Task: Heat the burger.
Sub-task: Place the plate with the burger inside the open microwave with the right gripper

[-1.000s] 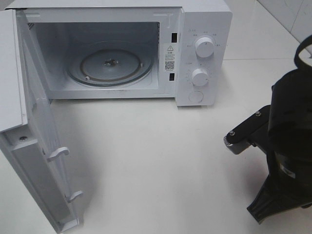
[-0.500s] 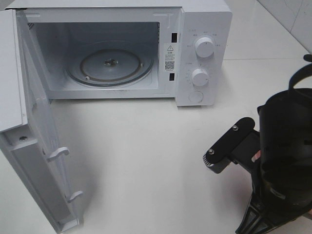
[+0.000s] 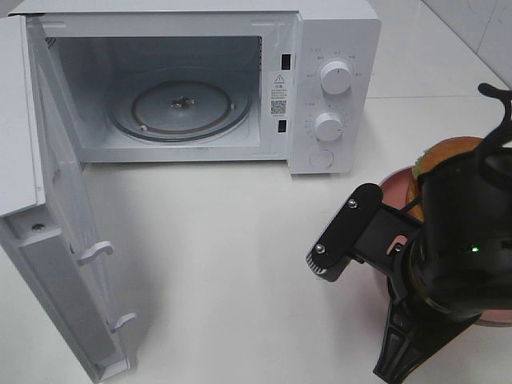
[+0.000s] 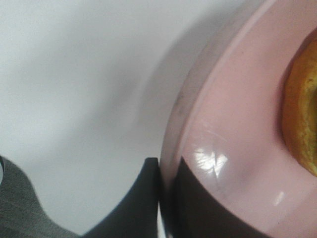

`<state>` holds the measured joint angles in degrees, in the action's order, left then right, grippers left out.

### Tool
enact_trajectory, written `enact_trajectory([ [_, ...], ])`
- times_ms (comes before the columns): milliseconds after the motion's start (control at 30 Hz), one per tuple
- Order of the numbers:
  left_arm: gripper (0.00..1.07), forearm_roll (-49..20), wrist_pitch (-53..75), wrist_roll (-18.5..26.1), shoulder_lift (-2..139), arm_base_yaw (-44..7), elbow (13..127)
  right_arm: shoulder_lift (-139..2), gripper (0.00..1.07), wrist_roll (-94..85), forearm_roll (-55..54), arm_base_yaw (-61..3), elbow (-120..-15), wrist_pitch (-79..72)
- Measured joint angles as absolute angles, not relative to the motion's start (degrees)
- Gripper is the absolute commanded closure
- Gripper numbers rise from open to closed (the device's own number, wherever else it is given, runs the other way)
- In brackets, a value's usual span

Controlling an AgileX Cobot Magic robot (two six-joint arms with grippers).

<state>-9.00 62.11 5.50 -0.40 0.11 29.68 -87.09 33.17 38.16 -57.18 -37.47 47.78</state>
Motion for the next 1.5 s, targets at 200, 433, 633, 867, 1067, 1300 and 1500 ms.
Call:
enact_trajectory([
  [200,0.09,-9.00,62.11,5.50,-0.40,0.11,29.68,-87.09,1.07,29.79,41.48,-57.18,-37.47,45.21],
  [433,0.09,-9.00,62.11,5.50,-0.40,0.11,29.68,-87.09,1.07,24.58,43.09,-57.18,-37.30,41.71],
  [633,0.09,-9.00,62.05,5.50,-0.40,0.11,29.68,-87.09,1.07,20.40,47.04,-57.18,-37.30,37.87],
  [867,0.09,-9.00,62.05,5.50,-0.40,0.11,29.68,-87.09,1.07,14.32,48.99,-57.18,-37.30,32.89],
  [1067,0.09,-9.00,62.05,5.50,-0.40,0.11,29.68,-87.09,1.07,8.14,49.22,-57.18,-37.30,31.40],
  [1300,0.09,-9.00,62.05,5.50,-0.40,0.11,29.68,-87.09,1.07,-0.57,49.45,-57.18,-37.30,28.30],
  [1500,0.09,-9.00,62.05,5.50,-0.40,0.11,29.68,-87.09,1.07,-5.39,49.33,-57.18,-37.30,24.87],
])
